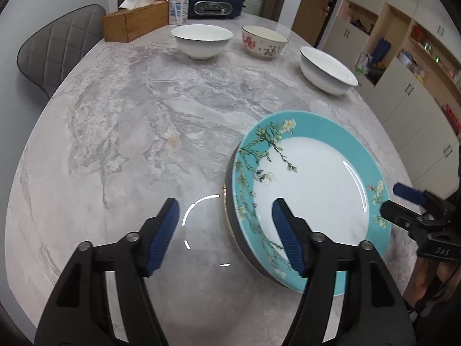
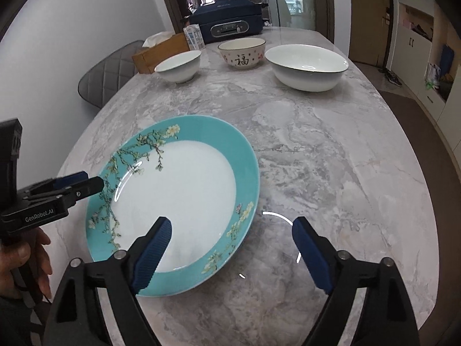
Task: Organize plates and bowls
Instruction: 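Lower the deep teal plate onto the stack and open both tools, then move both tools to the large white bowl rim and close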
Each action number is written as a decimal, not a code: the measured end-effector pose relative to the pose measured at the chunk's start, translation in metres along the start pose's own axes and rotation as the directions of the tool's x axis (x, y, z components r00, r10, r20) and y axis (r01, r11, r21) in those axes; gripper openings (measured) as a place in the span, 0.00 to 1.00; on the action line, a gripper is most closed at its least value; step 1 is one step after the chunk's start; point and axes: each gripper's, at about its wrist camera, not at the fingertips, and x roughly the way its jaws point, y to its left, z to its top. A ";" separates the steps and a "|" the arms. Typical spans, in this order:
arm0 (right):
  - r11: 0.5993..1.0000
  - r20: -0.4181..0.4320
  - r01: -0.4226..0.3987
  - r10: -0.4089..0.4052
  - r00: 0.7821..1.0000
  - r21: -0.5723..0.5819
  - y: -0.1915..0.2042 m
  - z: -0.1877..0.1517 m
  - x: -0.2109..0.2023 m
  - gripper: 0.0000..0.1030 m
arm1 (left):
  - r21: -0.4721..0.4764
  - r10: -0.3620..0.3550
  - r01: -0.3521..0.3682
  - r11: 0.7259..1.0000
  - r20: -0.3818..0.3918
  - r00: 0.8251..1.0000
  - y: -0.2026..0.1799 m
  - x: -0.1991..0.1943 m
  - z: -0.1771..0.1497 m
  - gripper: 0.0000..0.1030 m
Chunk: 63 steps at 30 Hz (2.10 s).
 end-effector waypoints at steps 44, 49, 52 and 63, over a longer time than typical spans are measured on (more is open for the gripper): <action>0.934 -0.165 0.047 0.013 0.986 0.354 -0.225 0.234 0.125 0.49 | 0.121 -0.032 0.055 0.991 -0.183 0.983 -0.182 0.254 0.290 0.71; 0.946 -0.175 0.049 0.009 0.984 0.319 -0.221 0.237 0.133 0.22 | 0.127 -0.072 0.097 0.987 -0.189 0.979 -0.183 0.258 0.287 0.32; 0.954 -0.164 0.035 0.015 0.986 0.299 -0.215 0.239 0.132 0.10 | 0.182 -0.053 0.087 0.979 -0.181 0.982 -0.198 0.257 0.284 0.14; 0.953 -0.156 0.017 0.032 0.987 0.303 -0.200 0.232 0.118 0.09 | 0.204 -0.057 0.095 0.974 -0.181 0.982 -0.195 0.225 0.272 0.11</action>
